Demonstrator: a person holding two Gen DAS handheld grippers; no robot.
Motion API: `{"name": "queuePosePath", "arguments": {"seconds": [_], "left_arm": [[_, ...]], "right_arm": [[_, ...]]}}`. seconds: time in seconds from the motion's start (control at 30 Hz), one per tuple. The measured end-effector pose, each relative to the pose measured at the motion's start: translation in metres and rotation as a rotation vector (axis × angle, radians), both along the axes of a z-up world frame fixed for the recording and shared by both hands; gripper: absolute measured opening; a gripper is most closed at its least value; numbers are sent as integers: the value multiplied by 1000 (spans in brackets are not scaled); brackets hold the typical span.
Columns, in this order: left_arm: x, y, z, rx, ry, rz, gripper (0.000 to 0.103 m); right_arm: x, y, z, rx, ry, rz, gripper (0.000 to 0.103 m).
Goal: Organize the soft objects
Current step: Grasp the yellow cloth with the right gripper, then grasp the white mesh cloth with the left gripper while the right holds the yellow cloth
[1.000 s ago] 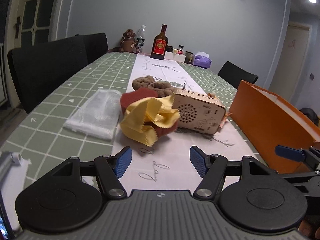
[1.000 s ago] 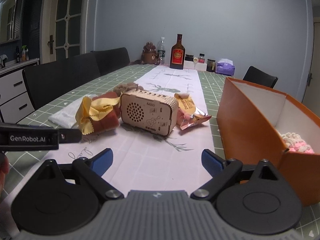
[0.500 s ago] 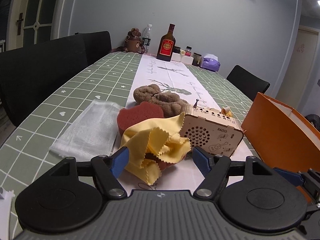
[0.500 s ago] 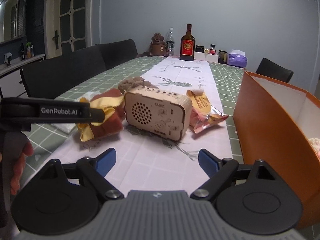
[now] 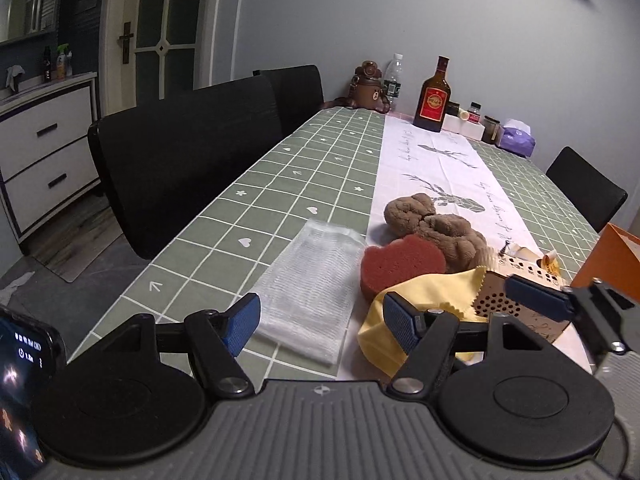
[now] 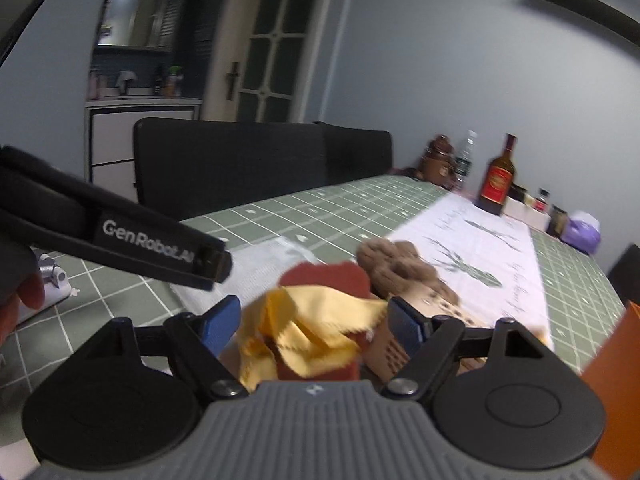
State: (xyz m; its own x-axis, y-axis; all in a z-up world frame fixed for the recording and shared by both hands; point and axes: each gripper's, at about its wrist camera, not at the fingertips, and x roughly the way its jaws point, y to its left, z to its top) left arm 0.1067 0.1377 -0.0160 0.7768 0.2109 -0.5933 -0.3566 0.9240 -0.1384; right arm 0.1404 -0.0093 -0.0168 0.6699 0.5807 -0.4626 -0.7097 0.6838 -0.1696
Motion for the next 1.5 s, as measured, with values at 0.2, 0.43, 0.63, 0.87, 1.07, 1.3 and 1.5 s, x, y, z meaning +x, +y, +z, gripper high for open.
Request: {"name": "queuePosePath", "arguments": {"seconds": [0.2, 0.43, 0.63, 0.87, 1.07, 1.3, 1.5], "left_arm": [[4, 2, -5, 7, 23, 4, 82], [10, 1, -15, -1, 60, -5, 82], [10, 2, -20, -35, 66, -17, 82], [11, 0, -26, -52, 60, -37, 83], [22, -9, -40, 38, 99, -66, 85], [43, -1, -54, 103, 143, -22, 81], [45, 7, -57, 102, 124, -8, 50]], "right_arm": [[20, 18, -19, -63, 37, 20, 51], [19, 19, -25, -79, 26, 56, 17], [16, 6, -15, -25, 51, 42, 3], [-1, -36, 10, 114, 73, -65, 4], [1, -61, 6, 105, 148, -172, 4], [-3, -68, -5, 104, 205, -180, 4], [-8, -70, -15, 86, 201, -175, 4]]}}
